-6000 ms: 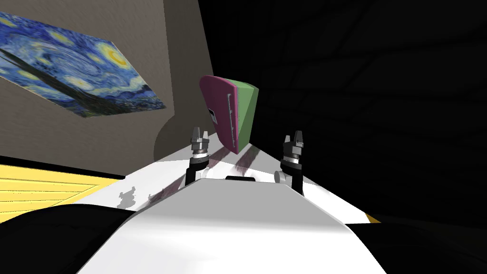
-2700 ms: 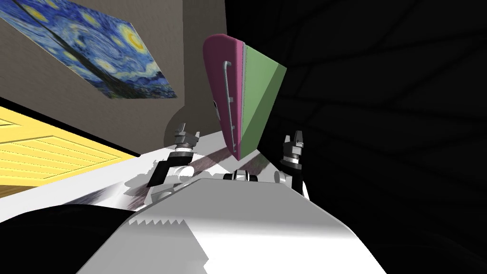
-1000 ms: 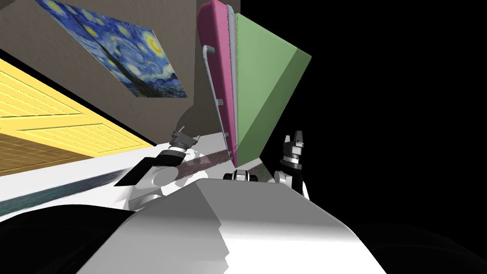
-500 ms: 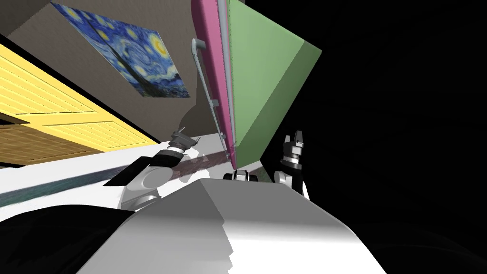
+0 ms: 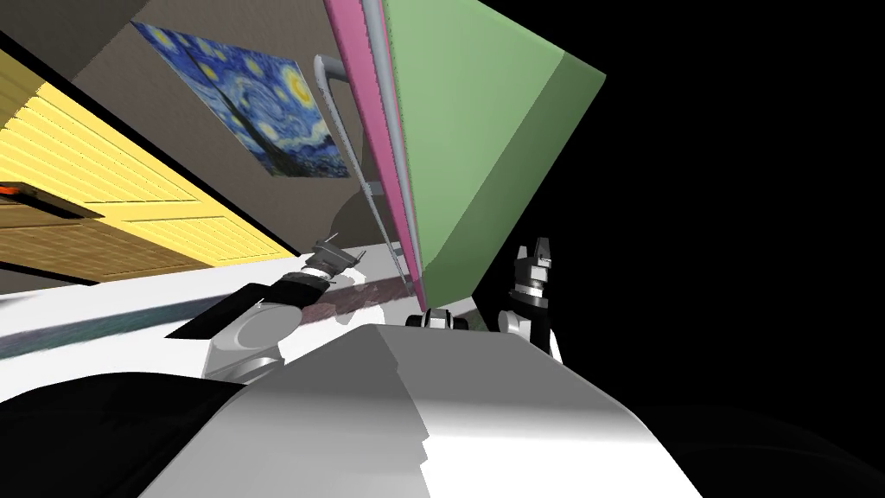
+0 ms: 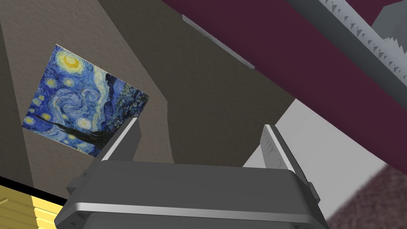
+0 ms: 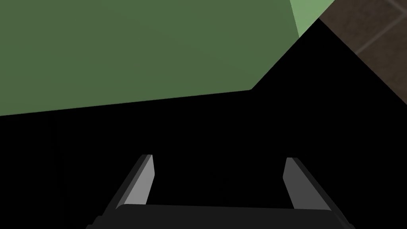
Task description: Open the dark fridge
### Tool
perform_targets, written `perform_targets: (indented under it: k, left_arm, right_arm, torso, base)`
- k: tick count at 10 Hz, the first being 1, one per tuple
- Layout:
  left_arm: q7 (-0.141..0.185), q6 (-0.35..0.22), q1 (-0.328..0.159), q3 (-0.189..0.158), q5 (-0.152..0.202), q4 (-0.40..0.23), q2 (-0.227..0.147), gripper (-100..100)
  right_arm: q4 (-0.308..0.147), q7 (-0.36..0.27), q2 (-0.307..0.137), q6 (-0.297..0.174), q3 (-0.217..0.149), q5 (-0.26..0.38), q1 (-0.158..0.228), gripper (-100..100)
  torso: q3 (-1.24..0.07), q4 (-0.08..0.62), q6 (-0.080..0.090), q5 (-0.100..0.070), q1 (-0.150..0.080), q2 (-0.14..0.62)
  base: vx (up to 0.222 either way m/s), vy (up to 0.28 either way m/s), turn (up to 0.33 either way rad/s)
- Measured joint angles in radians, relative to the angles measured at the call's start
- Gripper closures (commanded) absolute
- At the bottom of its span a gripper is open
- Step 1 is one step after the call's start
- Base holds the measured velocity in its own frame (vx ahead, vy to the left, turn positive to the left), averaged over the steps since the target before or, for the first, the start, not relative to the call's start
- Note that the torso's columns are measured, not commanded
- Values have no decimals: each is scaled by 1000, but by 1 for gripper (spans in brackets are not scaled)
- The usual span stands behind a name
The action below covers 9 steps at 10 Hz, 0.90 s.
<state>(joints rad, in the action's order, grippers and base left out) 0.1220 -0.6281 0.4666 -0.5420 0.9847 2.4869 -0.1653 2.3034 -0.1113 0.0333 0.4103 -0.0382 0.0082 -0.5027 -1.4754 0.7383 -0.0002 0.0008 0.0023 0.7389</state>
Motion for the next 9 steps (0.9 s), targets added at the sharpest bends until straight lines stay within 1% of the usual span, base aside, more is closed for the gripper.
perform_targets:
  k: [1, 3, 4, 6, 7, 9]
  left_arm:
    - [8, -29, -1, -16, 25, 7, 0, -100]
    - [17, -72, -5, -38, 56, 12, -4, -100]
    - [24, -100, -7, -53, 80, 18, -7, -100]
    - [40, -159, -8, -84, 123, 42, -8, -100]
    - [49, -187, -11, -96, 140, 54, -8, -100]
    - [54, -226, -11, -116, 174, 75, -9, -100]
  right_arm:
    - [0, 0, 0, 0, 0, 0, 0, 0]
    - [0, 0, 0, 0, 0, 0, 0, 0]
    - [0, 0, 0, 0, 0, 0, 0, 0]
    - [0, 0, 0, 0, 0, 0, 0, 0]
    - [0, 0, 0, 0, 0, 0, 0, 0]
    - [0, 0, 0, 0, 0, 0, 0, 0]
  torso:
    - [-1, -1, 0, -1, -3, -2]
    - [-1, 0, 0, -1, -3, -1]
    - [0, 0, 0, -1, -2, 0]
    - [-1, -1, 0, -1, -3, -2]
    - [-1, -1, 0, -1, -2, -1]
    - [1, 0, 0, 0, 1, 1]
  base:
    - [94, -118, 68]
    - [79, -122, 121]
    - [90, -151, 146]
    - [100, -150, 154]
    - [58, -127, 82]
    - [40, -80, 83]
